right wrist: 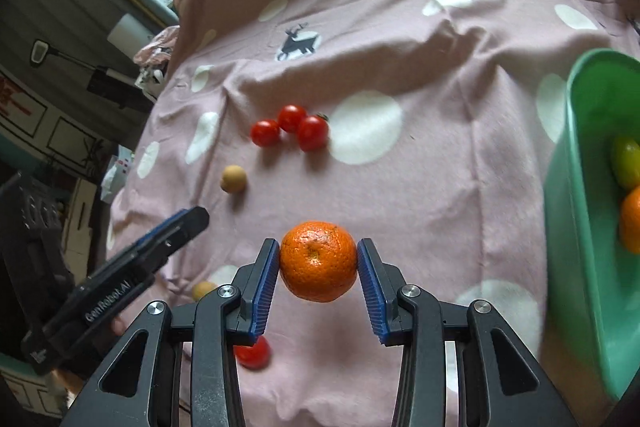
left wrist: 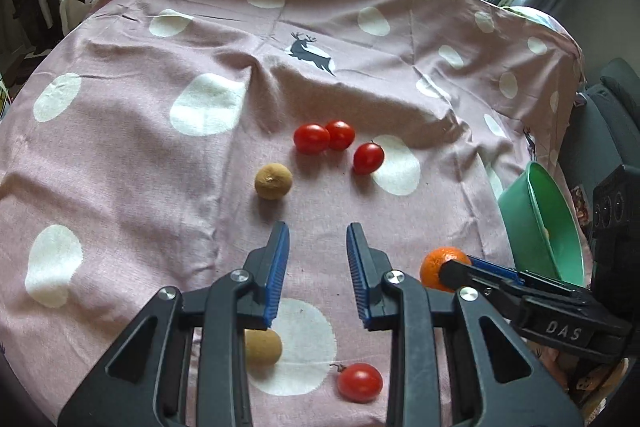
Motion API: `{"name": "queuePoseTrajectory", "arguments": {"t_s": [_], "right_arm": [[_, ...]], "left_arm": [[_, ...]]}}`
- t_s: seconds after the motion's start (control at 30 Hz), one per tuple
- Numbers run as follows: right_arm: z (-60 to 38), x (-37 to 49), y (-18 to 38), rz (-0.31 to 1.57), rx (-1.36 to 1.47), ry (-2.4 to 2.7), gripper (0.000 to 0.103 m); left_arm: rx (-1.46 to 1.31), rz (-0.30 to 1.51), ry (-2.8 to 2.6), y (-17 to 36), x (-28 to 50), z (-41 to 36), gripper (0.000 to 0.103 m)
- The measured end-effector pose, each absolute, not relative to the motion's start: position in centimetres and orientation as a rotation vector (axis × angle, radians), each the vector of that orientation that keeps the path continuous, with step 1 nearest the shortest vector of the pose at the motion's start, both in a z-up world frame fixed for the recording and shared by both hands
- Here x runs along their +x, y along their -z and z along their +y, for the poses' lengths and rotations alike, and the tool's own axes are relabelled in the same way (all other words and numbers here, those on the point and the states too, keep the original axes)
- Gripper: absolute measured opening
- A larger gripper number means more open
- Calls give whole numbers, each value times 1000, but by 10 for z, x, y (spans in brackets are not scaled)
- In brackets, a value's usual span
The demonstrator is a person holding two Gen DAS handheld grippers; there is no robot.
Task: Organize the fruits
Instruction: 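Carry the mandarin orange with the right gripper toward the green bowl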
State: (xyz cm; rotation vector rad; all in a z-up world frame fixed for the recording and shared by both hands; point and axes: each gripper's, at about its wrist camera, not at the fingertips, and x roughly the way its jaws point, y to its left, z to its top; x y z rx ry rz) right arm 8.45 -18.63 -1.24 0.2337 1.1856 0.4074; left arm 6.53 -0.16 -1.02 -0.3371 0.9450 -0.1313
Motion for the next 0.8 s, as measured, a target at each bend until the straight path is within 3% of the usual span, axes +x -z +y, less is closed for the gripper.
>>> {"name": "queuePoseTrajectory", "arguments": {"t_s": [0.8], "right_arm": [[-212,96,30,1190,426,-451,42]], "left_arm": [[-276,1010,398,28,58,-80,29]]}}
